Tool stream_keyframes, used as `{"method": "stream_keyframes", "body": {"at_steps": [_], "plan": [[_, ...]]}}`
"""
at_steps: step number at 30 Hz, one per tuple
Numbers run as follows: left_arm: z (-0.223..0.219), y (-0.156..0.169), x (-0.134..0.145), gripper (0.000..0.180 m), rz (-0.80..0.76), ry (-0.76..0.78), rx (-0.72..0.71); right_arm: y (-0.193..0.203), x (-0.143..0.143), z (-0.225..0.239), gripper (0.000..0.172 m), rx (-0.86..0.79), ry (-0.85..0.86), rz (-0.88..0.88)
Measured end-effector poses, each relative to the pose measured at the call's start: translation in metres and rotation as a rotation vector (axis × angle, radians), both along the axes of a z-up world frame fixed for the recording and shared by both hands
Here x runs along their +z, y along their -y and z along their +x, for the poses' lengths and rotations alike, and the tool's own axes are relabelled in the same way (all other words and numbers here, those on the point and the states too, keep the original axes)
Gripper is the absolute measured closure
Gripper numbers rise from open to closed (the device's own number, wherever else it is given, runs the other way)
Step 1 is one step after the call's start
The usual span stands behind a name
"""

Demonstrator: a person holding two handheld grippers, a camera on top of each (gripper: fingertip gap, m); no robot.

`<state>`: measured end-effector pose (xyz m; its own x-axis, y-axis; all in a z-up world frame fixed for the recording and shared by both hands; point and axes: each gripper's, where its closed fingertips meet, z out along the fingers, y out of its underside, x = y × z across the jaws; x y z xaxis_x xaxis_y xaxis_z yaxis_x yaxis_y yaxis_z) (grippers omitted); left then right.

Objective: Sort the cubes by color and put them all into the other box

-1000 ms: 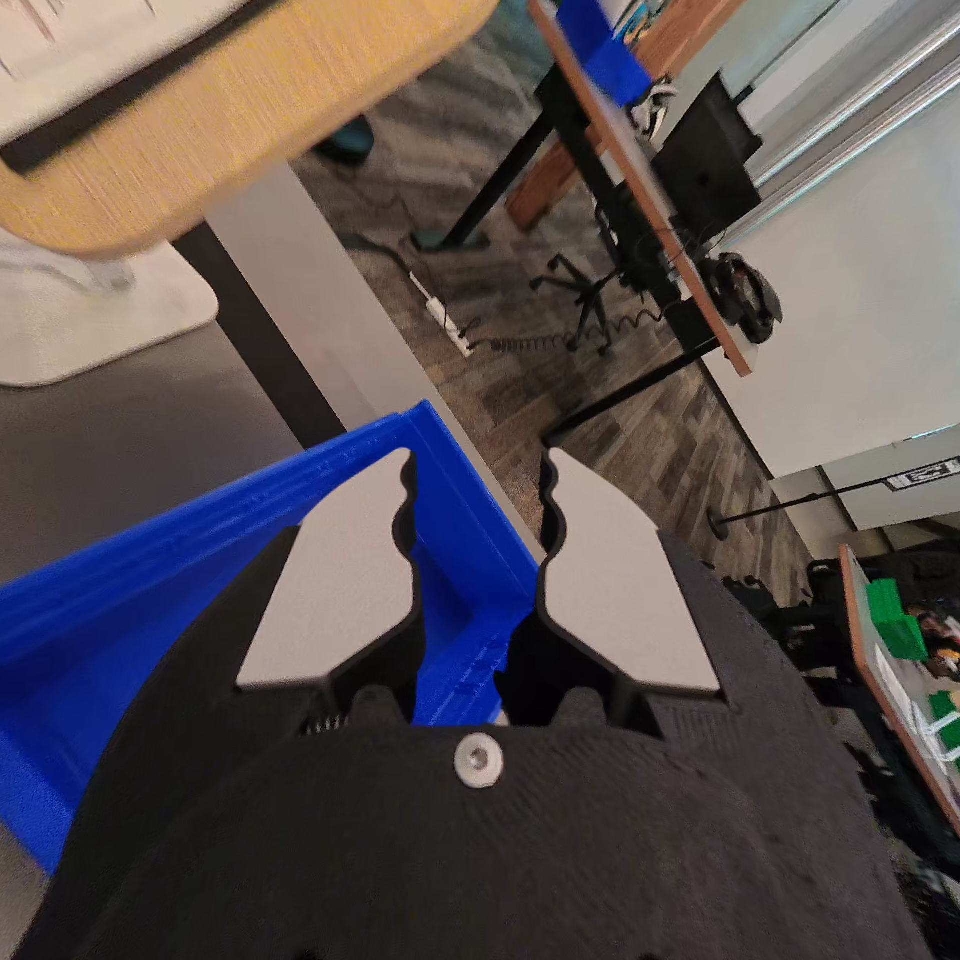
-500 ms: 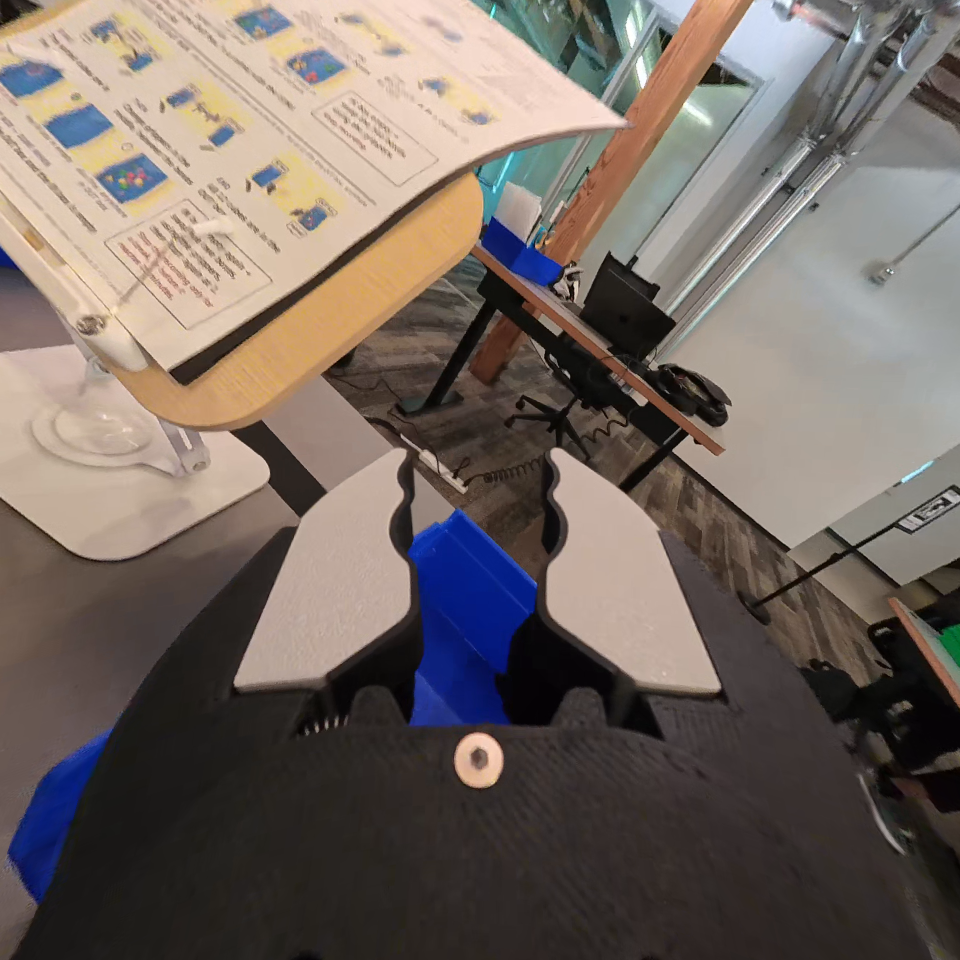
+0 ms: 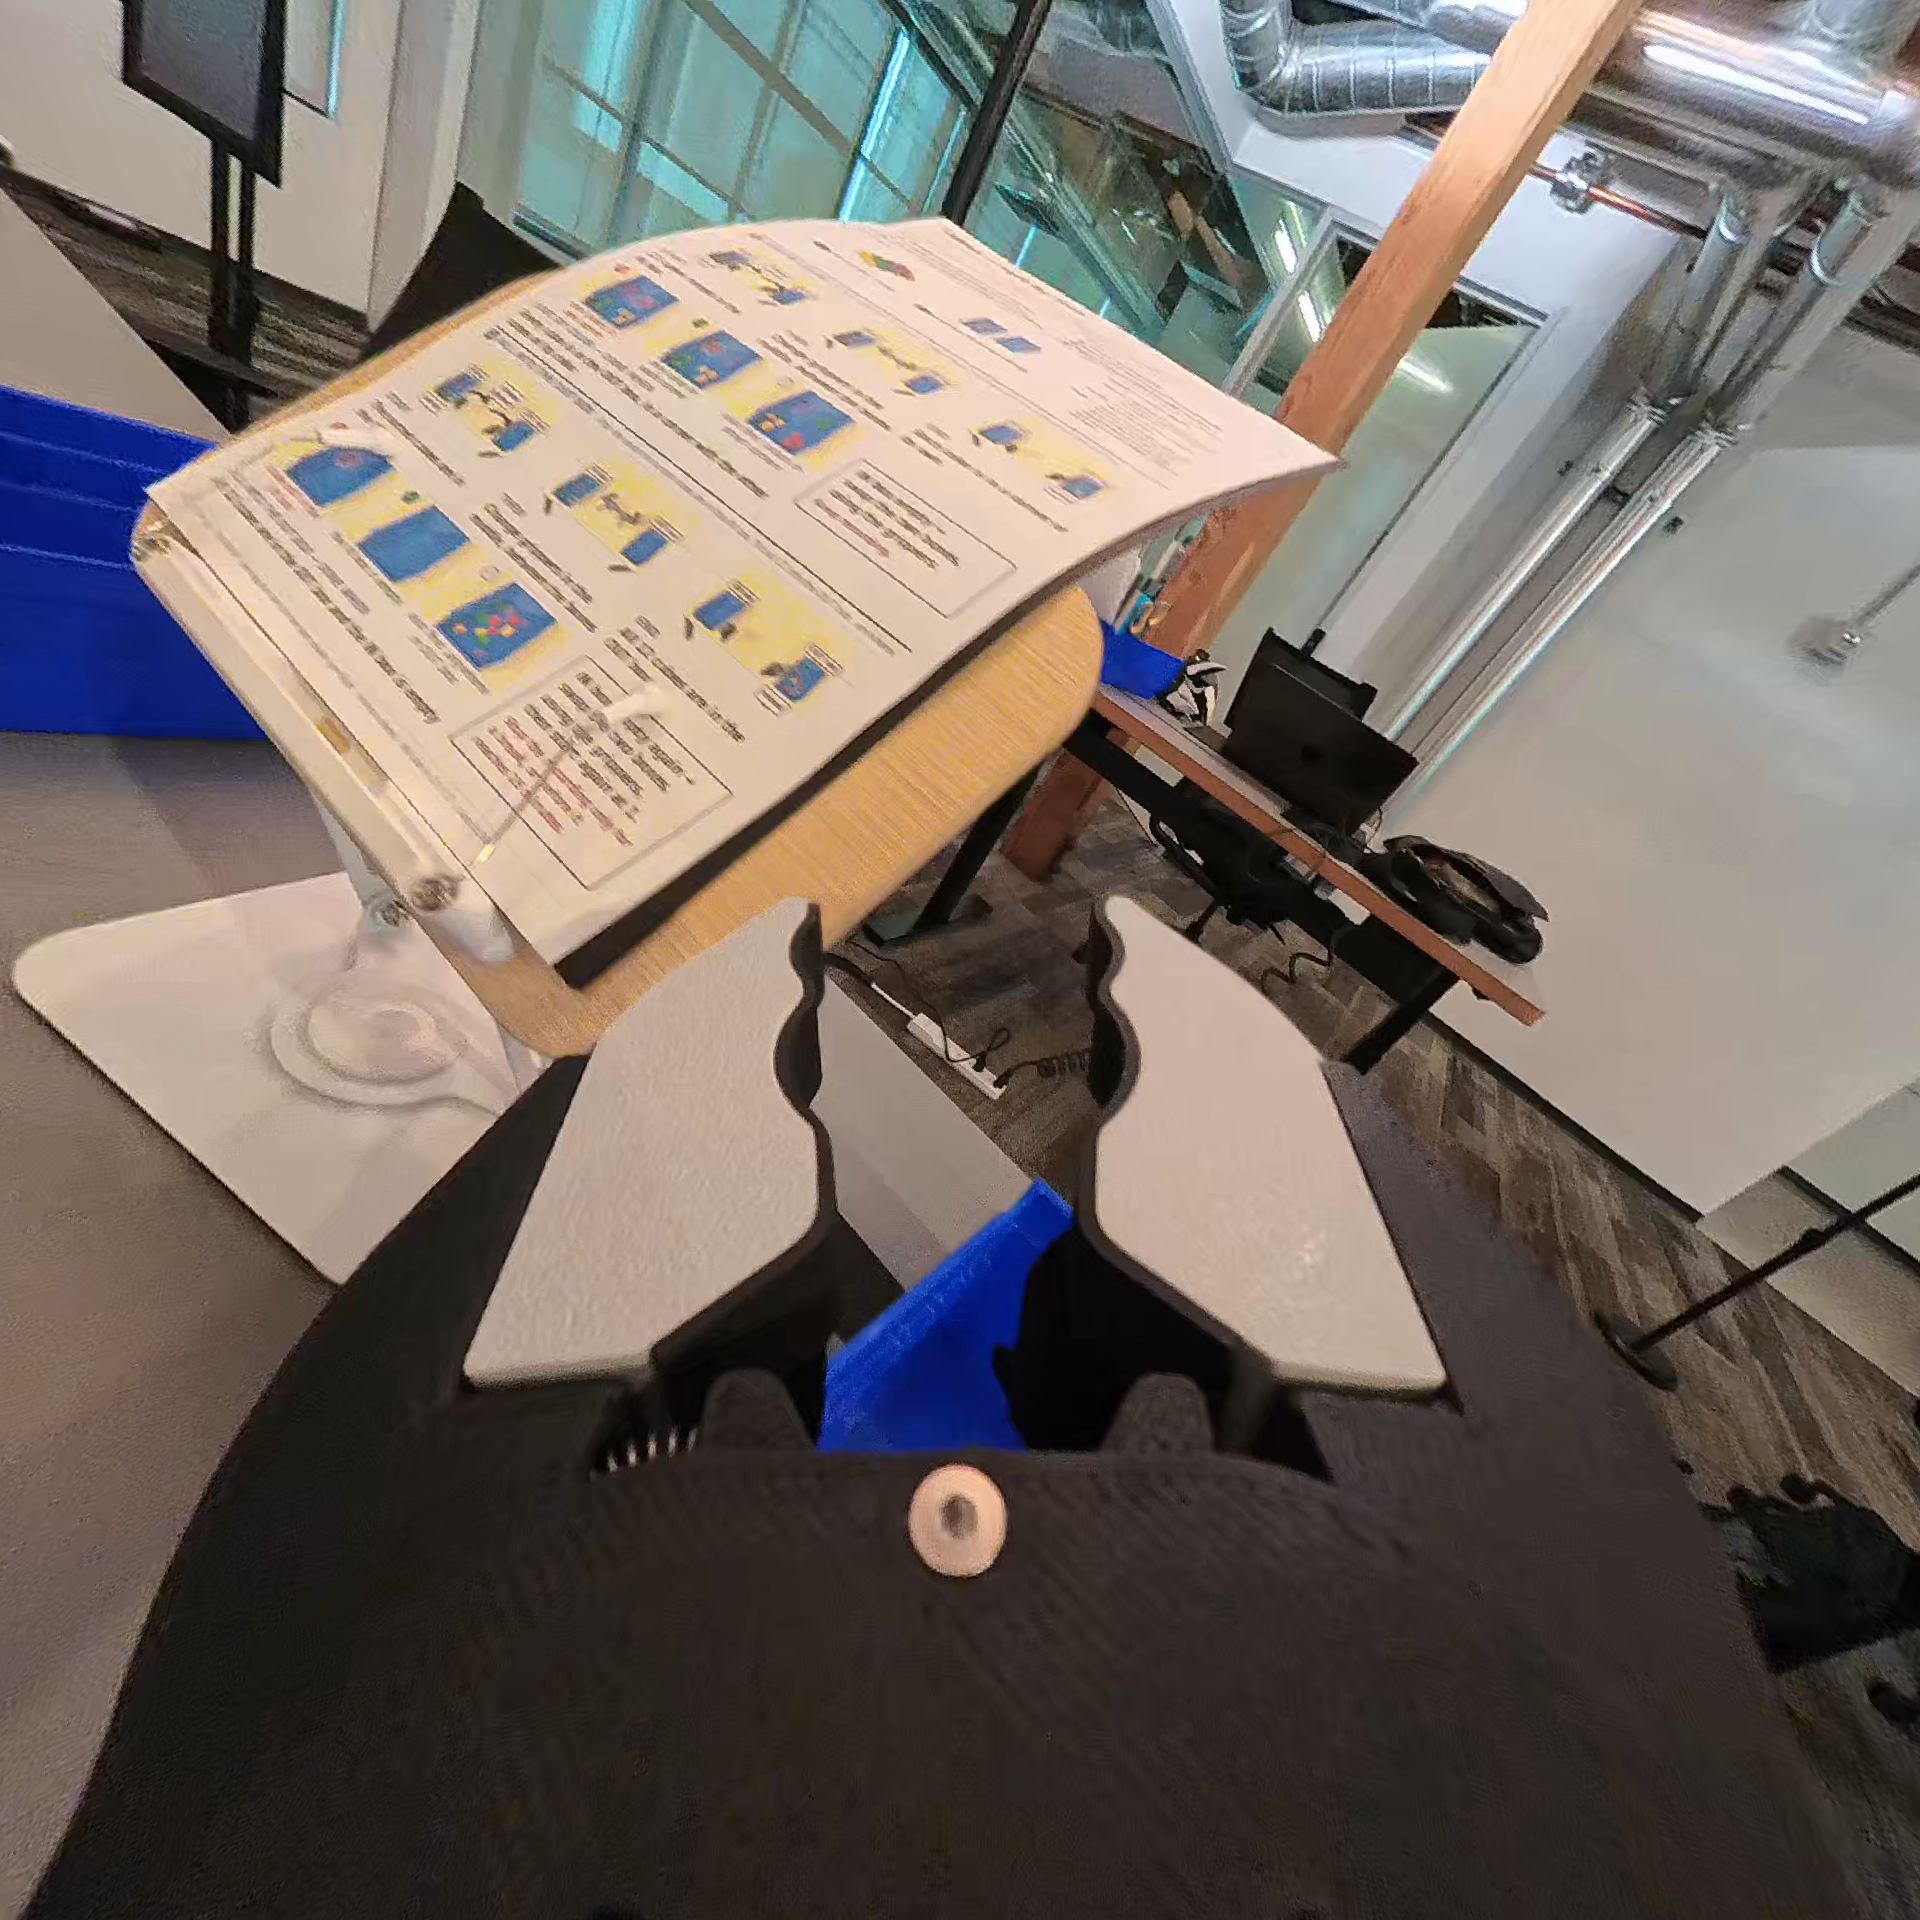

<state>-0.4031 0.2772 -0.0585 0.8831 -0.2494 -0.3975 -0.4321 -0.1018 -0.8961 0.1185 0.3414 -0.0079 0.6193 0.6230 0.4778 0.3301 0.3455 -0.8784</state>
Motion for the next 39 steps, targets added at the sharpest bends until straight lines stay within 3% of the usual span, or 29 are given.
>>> {"method": "stream_keyframes", "body": {"at_steps": [12, 18, 20, 23, 27, 33, 39], "plan": [[0.068, -0.009, 0.031, 0.145, 0.047, 0.08, -0.073, 0.031, 0.038, -0.06, 0.123, 0.112, -0.085, 0.033], [0.05, -0.02, 0.034, 0.141, 0.01, 0.109, -0.016, 0.018, 0.039, -0.049, 0.128, 0.028, -0.131, -0.009], [0.034, -0.021, 0.023, 0.138, -0.016, 0.13, 0.027, 0.019, 0.032, -0.05, 0.126, 0.067, -0.204, -0.033], [0.006, -0.021, -0.008, 0.137, -0.069, 0.099, 0.108, 0.008, 0.015, -0.046, 0.128, 0.025, -0.183, -0.021], [-0.019, -0.023, -0.036, 0.138, -0.194, 0.124, 0.159, 0.009, 0.021, -0.042, 0.13, 0.043, -0.206, -0.022], [-0.032, -0.023, -0.105, 0.139, -0.444, -0.097, 0.128, 0.002, 0.012, -0.033, 0.131, 0.025, -0.182, -0.053], [-0.027, -0.032, -0.146, 0.142, -0.565, -0.1, 0.002, -0.002, 0.002, -0.034, 0.132, 0.035, -0.16, -0.092]]}}
